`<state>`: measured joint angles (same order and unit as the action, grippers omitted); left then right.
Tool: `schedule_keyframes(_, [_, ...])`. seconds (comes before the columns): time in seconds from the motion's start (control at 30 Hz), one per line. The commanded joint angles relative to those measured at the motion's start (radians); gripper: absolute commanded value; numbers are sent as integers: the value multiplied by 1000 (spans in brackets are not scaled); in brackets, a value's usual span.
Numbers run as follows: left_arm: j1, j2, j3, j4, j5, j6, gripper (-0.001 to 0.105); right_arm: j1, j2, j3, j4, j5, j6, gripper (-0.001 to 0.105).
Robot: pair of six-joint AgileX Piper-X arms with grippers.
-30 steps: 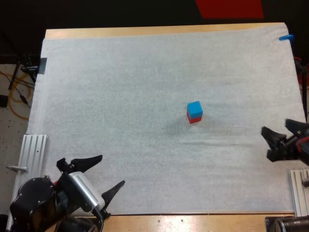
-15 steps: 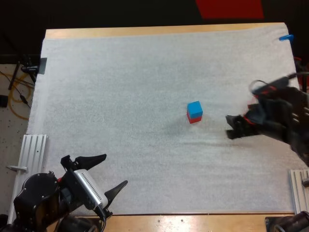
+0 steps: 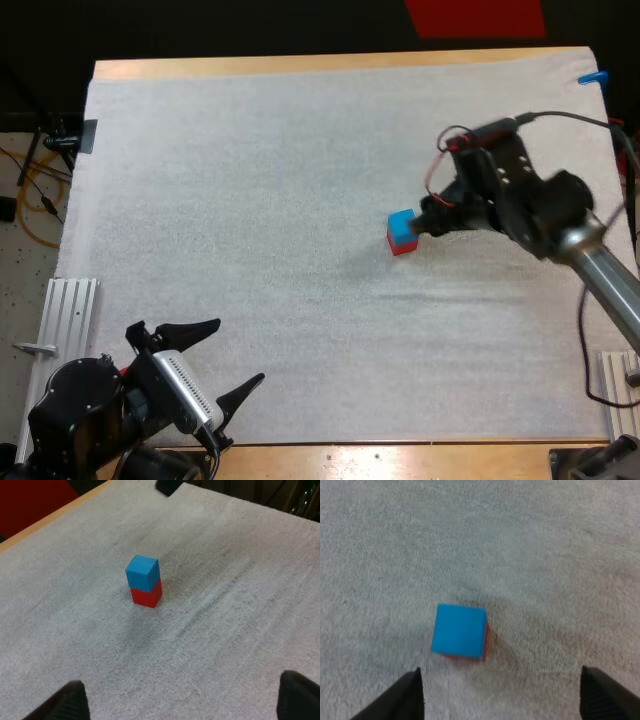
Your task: Stack red cube on blue cube
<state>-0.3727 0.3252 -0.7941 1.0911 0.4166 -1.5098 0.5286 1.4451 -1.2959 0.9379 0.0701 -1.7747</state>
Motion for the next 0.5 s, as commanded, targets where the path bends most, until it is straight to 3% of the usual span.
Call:
schedule_keyframes(0.0, [-5, 3, -7, -13, 6, 2, 74, 1, 22, -24, -6, -6, 7, 63])
schedule_keyframes(0.23, [-5, 3, -7, -13, 6, 2, 74, 1, 168, -105, 7, -9, 18, 63])
schedule_keyframes(0.47, [-5, 3, -7, -13, 6, 2, 74, 12, 252, -112, -8, -54, 36, 63])
